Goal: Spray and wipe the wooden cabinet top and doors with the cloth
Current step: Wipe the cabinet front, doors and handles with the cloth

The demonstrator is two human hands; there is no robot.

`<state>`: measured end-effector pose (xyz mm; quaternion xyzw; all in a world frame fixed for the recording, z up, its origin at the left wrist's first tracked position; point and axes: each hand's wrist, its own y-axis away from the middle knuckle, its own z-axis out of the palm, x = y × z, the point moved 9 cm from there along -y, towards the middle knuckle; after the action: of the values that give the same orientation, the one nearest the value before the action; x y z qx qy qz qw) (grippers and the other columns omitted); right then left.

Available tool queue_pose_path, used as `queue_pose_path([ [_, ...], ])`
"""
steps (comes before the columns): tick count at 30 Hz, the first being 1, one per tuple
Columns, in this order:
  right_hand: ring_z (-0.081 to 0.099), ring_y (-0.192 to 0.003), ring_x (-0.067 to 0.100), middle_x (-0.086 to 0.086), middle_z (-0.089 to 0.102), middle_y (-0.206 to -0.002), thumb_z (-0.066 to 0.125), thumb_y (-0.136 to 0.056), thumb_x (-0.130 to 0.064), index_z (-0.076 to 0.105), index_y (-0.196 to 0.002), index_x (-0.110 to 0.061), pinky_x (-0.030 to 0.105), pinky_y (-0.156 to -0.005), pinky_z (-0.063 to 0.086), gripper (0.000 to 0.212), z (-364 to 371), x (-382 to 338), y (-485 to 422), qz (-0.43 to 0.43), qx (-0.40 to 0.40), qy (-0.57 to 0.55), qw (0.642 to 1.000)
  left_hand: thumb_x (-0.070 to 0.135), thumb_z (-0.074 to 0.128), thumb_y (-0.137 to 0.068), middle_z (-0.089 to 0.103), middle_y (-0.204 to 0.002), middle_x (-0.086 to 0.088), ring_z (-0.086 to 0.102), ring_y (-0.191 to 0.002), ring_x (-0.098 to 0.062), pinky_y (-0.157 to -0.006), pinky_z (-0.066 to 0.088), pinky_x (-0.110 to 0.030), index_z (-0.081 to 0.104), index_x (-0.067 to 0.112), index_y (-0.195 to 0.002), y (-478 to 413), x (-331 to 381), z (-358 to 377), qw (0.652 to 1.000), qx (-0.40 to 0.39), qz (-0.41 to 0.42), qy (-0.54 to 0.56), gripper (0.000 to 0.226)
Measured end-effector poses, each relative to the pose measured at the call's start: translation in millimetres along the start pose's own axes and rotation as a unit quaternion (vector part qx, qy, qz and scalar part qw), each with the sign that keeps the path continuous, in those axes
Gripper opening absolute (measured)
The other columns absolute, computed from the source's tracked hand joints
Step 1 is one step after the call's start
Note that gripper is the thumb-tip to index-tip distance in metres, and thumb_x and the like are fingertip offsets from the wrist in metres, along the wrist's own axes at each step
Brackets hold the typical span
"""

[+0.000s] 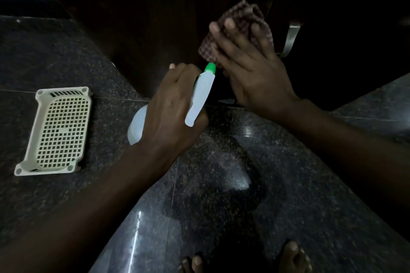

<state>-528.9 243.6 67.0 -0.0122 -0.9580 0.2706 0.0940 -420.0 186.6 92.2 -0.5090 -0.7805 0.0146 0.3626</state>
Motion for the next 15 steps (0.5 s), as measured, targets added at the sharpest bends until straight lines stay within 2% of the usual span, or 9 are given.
queue_pose_path([
  [4, 0.027, -0.152, 0.03, 0.01, 0.031, -0.163, 0.047, -0.104, -0.01, 0.038, -0.152, -0.006, 0.051, -0.123, 0.014, 0.05, -3, -2, -7, 0.005, 0.004, 0.019, 1.0, -0.006, 0.049, -0.067, 0.04, -0.079, 0.001, 0.035, -0.071, -0.019, -0.078, 0.025, -0.024, 0.038, 0.015, -0.083, 0, 0, 0, 1.0, -0.001, 0.002, 0.004, 0.029],
  [8, 0.017, -0.155, 0.028, 0.006, 0.02, -0.167, 0.044, -0.104, -0.017, 0.025, -0.158, -0.009, 0.053, -0.123, 0.007, 0.058, 13, -2, 7, -0.014, -0.051, 0.072, 0.996, -0.004, 0.048, -0.068, 0.038, -0.079, 0.003, 0.032, -0.071, -0.017, -0.078, 0.025, -0.024, 0.036, 0.016, -0.083, 0, -2, 0, 1.0, 0.0, 0.001, 0.001, 0.028],
  [12, 0.016, -0.155, 0.026, 0.006, 0.018, -0.168, 0.045, -0.101, -0.01, 0.022, -0.159, -0.007, 0.053, -0.123, 0.002, 0.062, 21, -4, 17, -0.026, -0.073, 0.104, 0.992, -0.002, 0.046, -0.069, 0.038, -0.079, 0.003, 0.033, -0.071, -0.017, -0.079, 0.027, -0.025, 0.036, 0.017, -0.084, -1, 0, 2, 1.0, 0.0, 0.0, 0.0, 0.026],
  [15, 0.021, -0.154, 0.027, 0.007, 0.022, -0.167, 0.038, -0.104, -0.008, 0.027, -0.157, -0.006, 0.056, -0.122, 0.008, 0.055, 11, -1, 13, -0.013, -0.061, 0.105, 0.992, 0.0, 0.046, -0.071, 0.04, -0.08, 0.002, 0.035, -0.072, -0.017, -0.086, 0.035, -0.029, 0.038, 0.016, -0.084, -1, 4, 4, 1.0, 0.003, 0.004, 0.002, 0.022],
])
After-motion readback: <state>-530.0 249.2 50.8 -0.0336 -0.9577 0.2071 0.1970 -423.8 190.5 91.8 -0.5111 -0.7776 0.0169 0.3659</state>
